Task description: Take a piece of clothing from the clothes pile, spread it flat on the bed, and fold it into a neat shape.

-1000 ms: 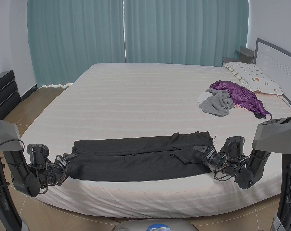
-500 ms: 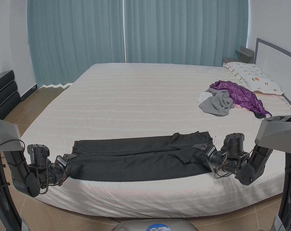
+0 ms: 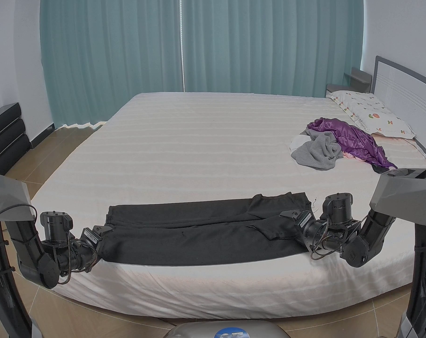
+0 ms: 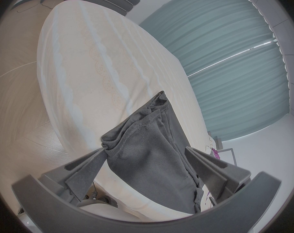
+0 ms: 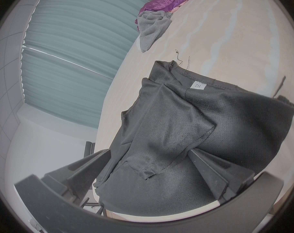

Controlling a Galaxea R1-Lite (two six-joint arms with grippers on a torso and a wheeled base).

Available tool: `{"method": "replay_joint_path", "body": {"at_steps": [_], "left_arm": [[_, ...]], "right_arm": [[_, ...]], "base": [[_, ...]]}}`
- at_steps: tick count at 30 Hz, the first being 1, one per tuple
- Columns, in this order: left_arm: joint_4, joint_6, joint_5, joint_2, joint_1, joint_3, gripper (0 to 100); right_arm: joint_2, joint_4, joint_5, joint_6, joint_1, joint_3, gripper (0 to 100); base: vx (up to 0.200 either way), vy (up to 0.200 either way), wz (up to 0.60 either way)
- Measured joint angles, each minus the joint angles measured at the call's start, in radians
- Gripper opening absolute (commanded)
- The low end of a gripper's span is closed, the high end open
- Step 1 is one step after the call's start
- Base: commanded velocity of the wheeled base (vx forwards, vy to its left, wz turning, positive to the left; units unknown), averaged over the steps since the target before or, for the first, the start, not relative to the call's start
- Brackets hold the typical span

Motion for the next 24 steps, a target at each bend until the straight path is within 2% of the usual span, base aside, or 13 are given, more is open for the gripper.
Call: {"method": "replay_joint_path", "body": {"at_steps": [4, 5, 9, 24], "left_arm": [[0.0, 0.0, 0.0, 0.0, 0.0, 0.0, 100], [0.0, 0.0, 0.0, 0.0, 0.0, 0.0, 100], [0.0, 0.0, 0.001, 0.0, 0.0, 0.0, 100], [0.0, 0.0, 0.003, 0.001, 0.0, -0.001, 100]], "right_arm": [[0.008, 0.0, -0.002, -0.001, 0.0, -0.01, 100], [0.01, 0.0, -0.005, -0.001, 0.0, -0.012, 0], [0.017, 0.0, -0.035, -0.004, 0.0, -0.015, 0], [-0.005, 0.0, -0.039, -0.003, 0.004, 0.012, 0]], "base": [[0.0, 0.0, 0.0], [0.0, 0.0, 0.0], [0.0, 0.0, 0.0], [0.0, 0.0, 0.0]]}}
